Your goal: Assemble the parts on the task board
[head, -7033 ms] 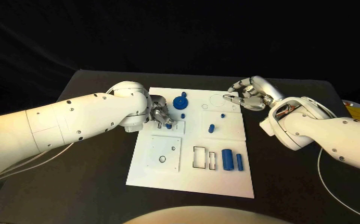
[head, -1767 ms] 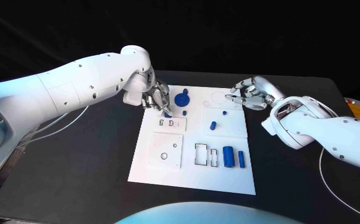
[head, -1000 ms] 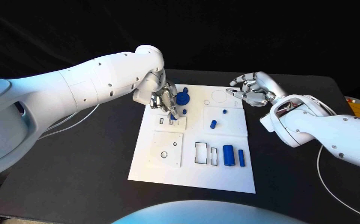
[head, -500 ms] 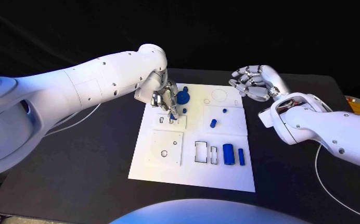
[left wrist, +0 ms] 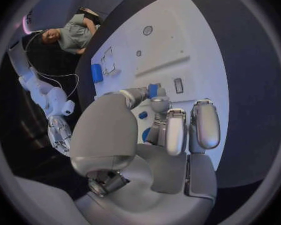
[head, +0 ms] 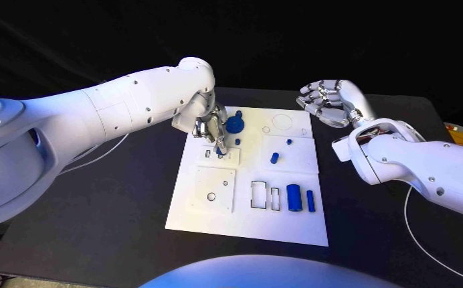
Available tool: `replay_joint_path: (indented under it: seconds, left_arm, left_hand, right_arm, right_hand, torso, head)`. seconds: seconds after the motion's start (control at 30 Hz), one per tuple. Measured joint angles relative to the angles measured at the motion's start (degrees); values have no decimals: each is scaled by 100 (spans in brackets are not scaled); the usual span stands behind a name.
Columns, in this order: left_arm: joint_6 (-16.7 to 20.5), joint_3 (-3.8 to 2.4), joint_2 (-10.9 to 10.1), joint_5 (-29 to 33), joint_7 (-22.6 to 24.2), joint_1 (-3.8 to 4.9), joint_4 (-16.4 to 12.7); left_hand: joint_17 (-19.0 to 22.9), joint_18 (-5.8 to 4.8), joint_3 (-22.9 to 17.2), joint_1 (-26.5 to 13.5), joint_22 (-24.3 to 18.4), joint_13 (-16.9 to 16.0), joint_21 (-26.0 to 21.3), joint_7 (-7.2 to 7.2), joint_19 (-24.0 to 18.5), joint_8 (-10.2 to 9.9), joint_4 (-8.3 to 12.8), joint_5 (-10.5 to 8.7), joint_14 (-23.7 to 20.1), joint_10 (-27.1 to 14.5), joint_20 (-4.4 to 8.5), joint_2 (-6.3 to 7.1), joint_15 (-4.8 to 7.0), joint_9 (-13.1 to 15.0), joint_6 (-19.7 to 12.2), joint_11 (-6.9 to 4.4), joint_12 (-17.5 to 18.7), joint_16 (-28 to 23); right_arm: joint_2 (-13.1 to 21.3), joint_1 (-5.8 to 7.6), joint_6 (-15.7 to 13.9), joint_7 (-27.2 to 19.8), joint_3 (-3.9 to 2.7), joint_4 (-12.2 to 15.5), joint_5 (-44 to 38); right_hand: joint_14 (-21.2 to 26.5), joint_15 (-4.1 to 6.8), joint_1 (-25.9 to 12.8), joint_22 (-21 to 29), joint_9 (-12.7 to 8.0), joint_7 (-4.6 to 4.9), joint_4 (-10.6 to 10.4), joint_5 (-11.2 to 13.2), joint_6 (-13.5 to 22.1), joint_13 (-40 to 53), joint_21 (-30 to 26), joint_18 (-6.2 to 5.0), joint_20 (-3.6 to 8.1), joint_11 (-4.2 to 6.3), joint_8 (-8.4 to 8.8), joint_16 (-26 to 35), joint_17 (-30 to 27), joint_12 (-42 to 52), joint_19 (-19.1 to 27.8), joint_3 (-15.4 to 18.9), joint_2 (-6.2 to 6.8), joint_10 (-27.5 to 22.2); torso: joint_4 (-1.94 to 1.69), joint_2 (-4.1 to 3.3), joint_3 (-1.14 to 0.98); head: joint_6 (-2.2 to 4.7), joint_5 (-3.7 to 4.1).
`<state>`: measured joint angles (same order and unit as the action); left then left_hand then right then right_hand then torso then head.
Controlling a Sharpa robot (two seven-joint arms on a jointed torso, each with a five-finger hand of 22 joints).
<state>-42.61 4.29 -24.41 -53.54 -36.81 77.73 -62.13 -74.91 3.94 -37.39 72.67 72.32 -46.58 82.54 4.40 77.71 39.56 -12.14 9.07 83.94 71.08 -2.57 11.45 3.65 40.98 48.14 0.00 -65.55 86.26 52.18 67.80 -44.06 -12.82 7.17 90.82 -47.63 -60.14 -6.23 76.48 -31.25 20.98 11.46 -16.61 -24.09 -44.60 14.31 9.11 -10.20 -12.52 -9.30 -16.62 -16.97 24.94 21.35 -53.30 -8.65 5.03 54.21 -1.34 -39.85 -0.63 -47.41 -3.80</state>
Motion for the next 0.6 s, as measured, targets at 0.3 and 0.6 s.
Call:
replay_joint_path:
  seconds: [0.3,0.6]
  left_arm:
    - [-39,1,6,-2,2,-10,22]
    - [-71,-1,26,17,14,-17,70]
  left_hand:
    - [0,0,15,1,6,-45,0,3,0,-29,15,-15,0,0,0,-1,0,0,2,1,-30,0]
    - [0,0,15,-50,11,-75,0,16,21,-84,15,-25,0,43,-21,-55,0,-1,27,3,-51,0]
  right_arm:
    - [0,0,-32,-105,0,1,94]
    - [0,0,-40,-149,-1,4,128]
  right_hand:
    - [-2,-44,22,196,-28,-6,9,-32,56,-252,-130,0,-31,-20,-45,227,-132,-30,31,-54,22,-20]
    - [38,-85,28,317,-45,-10,25,-53,91,-399,-196,1,-51,-40,-67,357,-217,-51,52,-69,27,-41]
  torso:
    - [-1,0,-1]
    - [3,-6,-1]
  head:
    - [4,-5]
    - [9,-3]
